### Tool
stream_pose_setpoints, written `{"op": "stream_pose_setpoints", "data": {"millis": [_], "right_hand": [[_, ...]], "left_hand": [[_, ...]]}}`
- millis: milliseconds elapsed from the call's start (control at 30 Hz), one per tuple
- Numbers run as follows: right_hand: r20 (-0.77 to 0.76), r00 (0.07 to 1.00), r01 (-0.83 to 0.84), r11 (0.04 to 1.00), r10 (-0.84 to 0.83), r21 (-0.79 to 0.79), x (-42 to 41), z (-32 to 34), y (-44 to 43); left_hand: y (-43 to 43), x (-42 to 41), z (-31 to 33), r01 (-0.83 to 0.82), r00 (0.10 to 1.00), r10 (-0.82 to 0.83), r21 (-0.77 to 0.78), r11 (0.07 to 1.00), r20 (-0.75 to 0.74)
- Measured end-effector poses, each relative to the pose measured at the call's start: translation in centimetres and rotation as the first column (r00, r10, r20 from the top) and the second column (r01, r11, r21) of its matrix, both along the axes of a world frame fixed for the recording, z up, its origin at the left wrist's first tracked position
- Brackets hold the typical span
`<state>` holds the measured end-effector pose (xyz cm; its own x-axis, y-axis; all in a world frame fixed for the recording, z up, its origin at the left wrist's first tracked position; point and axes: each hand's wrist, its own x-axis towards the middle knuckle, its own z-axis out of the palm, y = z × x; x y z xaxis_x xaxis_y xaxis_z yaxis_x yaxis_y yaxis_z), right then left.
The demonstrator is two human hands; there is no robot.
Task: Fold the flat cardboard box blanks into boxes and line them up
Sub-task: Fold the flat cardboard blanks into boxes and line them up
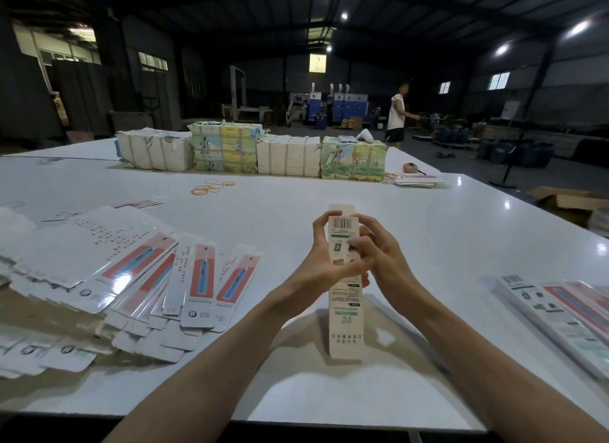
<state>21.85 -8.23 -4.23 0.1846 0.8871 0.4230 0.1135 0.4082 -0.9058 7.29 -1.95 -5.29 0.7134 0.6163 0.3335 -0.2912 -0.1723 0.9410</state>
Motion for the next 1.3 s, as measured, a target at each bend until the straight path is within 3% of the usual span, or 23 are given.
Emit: {"op": "stream_pose_setpoints", "data": {"millis": [267, 367, 500, 667, 867, 967, 1067, 1300], "right_hand": [[0.084, 0.996, 0.011, 0.99, 0.001, -0.143, 1.0, -0.4, 0.9], [-0.012, 1.0, 0.001, 0.994, -0.002, -0.11, 1.1, -0.2, 1.0], [-0.132, 0.983, 0.115, 0.99, -0.125, -0.084, 2.1, 0.2, 1.0], [-0.006, 0.997, 0.07, 0.995, -0.071, -0.065, 2.7, 0.3, 0.6], [0.199, 0.965, 0.162, 0.985, -0.171, 0.061, 2.3, 0.5, 0.4], [0.131, 0.985, 0.117, 0.993, -0.116, 0.006, 2.4, 0.8, 0.2], [-0.06, 0.998, -0.006, 0.998, 0.002, -0.07, 2.7, 1.2, 0.0], [-0.241, 0.965, 0.067, 0.988, -0.099, -0.14, 2.3, 1.7, 0.3]], "left_hand": [[0.3, -0.1, -0.5, -0.046, 0.995, 0.041, -0.055, 0.997, -0.096], [0.5, -0.2, -0.4, -0.093, 0.988, 0.091, -0.005, 0.996, -0.126], [0.5, -0.4, -0.4, -0.031, 0.99, 0.033, 0.019, 0.999, -0.136], [0.3, -0.6, -0.3, 0.031, 0.988, -0.029, 0.01, 0.999, -0.153], [0.4, -0.4, -0.4, 0.044, 0.985, -0.046, -0.019, 0.999, -0.165], [0.5, -0.3, -0.5, 0.026, 0.985, -0.028, -0.015, 1.0, -0.169], [0.4, -0.4, -0.4, 0.015, 0.987, -0.016, -0.009, 1.0, -0.162], [0.2, -0.6, -0.1, 0.031, 0.982, -0.017, 0.071, 0.997, -0.188]]}}
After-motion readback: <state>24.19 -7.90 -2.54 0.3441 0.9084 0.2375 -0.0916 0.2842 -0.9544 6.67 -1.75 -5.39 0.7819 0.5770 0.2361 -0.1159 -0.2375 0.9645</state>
